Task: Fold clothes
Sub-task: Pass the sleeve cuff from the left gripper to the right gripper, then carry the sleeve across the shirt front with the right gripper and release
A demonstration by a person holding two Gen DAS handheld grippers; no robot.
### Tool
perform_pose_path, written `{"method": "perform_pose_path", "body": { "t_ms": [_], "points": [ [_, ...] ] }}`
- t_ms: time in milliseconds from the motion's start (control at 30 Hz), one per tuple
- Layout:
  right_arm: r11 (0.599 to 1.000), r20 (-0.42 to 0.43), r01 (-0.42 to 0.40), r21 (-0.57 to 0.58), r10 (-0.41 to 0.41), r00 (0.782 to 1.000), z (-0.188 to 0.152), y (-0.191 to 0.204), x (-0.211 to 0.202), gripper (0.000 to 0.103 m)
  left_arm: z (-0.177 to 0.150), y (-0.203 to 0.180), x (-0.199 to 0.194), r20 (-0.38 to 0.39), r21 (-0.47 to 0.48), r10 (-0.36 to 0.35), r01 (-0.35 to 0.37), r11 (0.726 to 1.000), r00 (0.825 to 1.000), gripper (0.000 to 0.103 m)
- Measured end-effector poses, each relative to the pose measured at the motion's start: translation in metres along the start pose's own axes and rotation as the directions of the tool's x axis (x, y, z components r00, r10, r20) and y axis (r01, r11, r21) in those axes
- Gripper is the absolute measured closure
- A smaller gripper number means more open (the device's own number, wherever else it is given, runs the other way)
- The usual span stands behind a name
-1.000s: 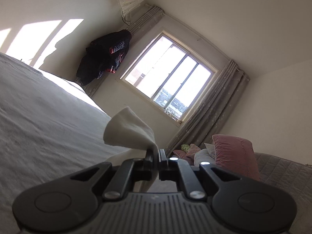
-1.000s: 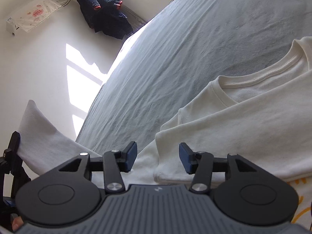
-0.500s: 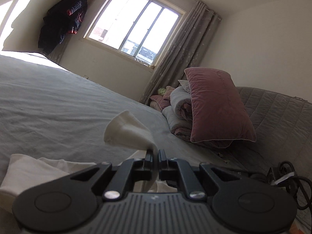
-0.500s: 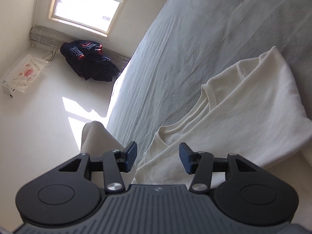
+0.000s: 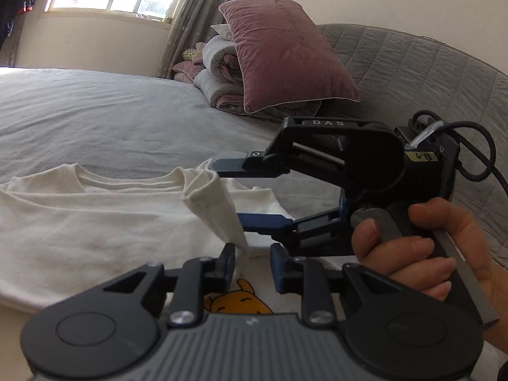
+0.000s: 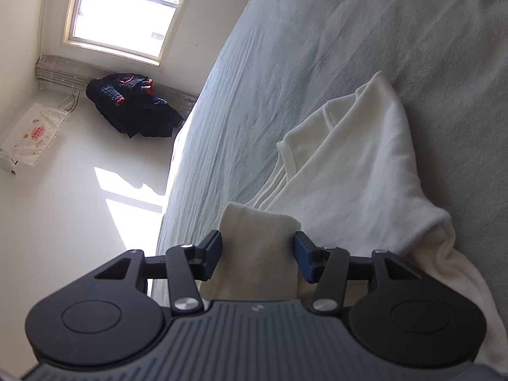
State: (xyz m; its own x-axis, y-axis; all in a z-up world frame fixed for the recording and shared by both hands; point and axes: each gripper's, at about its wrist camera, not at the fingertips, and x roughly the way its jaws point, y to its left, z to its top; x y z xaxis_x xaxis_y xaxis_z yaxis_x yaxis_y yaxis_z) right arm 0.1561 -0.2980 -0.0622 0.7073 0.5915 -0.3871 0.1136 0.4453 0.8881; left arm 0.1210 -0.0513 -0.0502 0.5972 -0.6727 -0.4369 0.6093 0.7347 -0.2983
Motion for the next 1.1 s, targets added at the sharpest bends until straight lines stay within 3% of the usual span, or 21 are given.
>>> {"method": "perform_pose_path", "body": {
  "t_ms": [133, 300, 367, 433, 467, 500, 567, 667, 767, 833, 1000, 1100],
  "points": [
    [0.999, -0.003, -0.036, 0.031, 0.036, 0.999, 0.004, -0.003, -0.009, 0.043, 0.012, -0.003, -0.026, -0.034, 0.093, -0.029, 0.032, 0.995, 0.999, 0.066],
    [0.998, 0.008, -0.023, 0.063, 0.023, 1.0, 0.006, -0.012, -0.022, 0.042, 0.024, 0.012, -0.055, -0.049, 0.116, 0.041, -0.035, 0.993, 0.998, 0.057],
    [0.999, 0.003, 0.001, 0.053, -0.001, 1.0, 0.006, -0.01, -0.021, 0.042, 0.023, 0.028, -0.07, -0.054, 0.082, 0.079, -0.075, 0.994, 0.995, 0.057],
    [0.997, -0.004, 0.076, -0.001, -0.076, 0.997, 0.004, -0.002, -0.014, 0.066, 0.022, 0.047, -0.085, -0.058, 0.032, 0.117, -0.115, 0.993, 0.991, 0.057],
    [0.99, -0.011, 0.131, -0.057, -0.132, 0.991, 0.002, 0.006, -0.01, 0.087, 0.021, 0.057, -0.091, -0.04, 0.001, 0.141, -0.141, 0.99, 0.989, 0.057],
    [0.974, -0.016, 0.19, -0.122, -0.193, 0.981, 0.001, 0.016, -0.005, 0.089, 0.02, 0.067, -0.097, -0.025, -0.03, 0.168, -0.169, 0.985, 0.985, 0.057],
    [0.929, 0.0, 0.261, -0.262, -0.27, 0.963, -0.003, 0.041, 0.002, 0.093, 0.023, 0.089, -0.104, -0.009, -0.097, 0.239, -0.239, 0.966, 0.971, 0.058],
    [0.877, 0.033, 0.293, -0.381, -0.304, 0.952, -0.002, 0.082, 0.012, 0.094, 0.027, 0.122, -0.115, 0.009, -0.213, 0.336, -0.327, 0.921, 0.942, 0.078],
    [0.838, 0.079, 0.298, -0.457, -0.296, 0.952, 0.003, 0.117, 0.016, 0.095, 0.027, 0.146, -0.121, 0.029, -0.324, 0.365, -0.336, 0.884, 0.931, 0.084],
    [0.819, 0.11, 0.293, -0.493, -0.276, 0.955, 0.006, 0.133, 0.011, 0.095, 0.027, 0.152, -0.119, 0.038, -0.349, 0.375, -0.339, 0.873, 0.926, 0.085],
    [0.771, 0.177, 0.297, -0.564, -0.238, 0.955, 0.019, 0.157, -0.001, 0.095, 0.032, 0.152, -0.107, 0.062, -0.329, 0.374, -0.335, 0.883, 0.925, 0.085],
    [0.775, 0.197, 0.301, -0.556, -0.229, 0.953, 0.028, 0.147, -0.009, 0.095, 0.036, 0.147, -0.095, 0.068, -0.301, 0.358, -0.323, 0.897, 0.931, 0.085]
  ]
}}
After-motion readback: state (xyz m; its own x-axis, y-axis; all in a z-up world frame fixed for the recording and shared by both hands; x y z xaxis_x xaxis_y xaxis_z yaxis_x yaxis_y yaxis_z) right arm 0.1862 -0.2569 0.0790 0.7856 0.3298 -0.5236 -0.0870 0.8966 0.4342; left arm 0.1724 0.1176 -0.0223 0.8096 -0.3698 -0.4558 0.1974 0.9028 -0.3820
